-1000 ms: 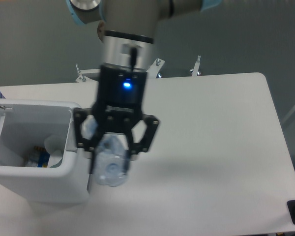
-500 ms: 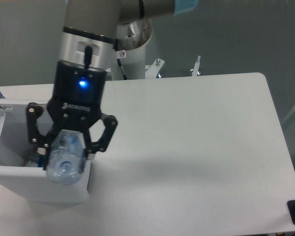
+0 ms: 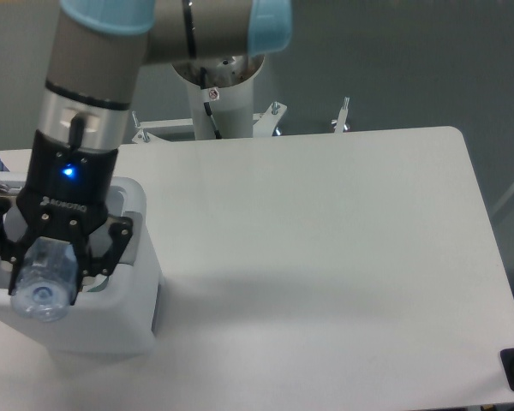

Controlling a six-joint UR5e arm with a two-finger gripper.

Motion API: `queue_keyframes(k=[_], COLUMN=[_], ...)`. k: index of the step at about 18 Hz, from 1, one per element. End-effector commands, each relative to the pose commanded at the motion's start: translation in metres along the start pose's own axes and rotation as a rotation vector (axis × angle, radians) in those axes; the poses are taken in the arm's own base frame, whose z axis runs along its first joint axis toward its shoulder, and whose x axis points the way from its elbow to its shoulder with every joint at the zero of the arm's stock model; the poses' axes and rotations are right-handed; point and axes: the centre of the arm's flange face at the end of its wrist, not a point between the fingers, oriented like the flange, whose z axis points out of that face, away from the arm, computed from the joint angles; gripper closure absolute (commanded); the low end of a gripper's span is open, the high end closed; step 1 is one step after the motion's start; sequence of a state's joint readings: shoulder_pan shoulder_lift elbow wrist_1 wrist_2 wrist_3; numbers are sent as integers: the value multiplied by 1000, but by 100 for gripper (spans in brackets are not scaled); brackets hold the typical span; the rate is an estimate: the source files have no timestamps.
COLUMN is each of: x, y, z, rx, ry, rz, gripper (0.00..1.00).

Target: Place the trash in the trash can

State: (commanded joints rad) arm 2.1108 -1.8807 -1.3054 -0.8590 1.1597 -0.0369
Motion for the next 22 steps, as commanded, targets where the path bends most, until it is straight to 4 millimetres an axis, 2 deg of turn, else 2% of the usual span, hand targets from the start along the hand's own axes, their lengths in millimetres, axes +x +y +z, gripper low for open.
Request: queue_keyframes(k=[3, 8, 11, 13, 15, 17, 19, 22], x=[0, -14, -38, -62, -70, -78, -100, -118], y=[1, -1, -12, -19, -20, -20, -15, -1], z=[-2, -5, -35, -50, -53, -61, -76, -94], rx=[1, 2, 47, 64, 59, 45, -6, -155], ry=[-1, -40, -86, -118, -133, -189, -253, -264], rz=[11, 10, -10, 10, 78, 157, 224, 430], gripper=[0, 0, 0, 0, 0, 0, 0, 0])
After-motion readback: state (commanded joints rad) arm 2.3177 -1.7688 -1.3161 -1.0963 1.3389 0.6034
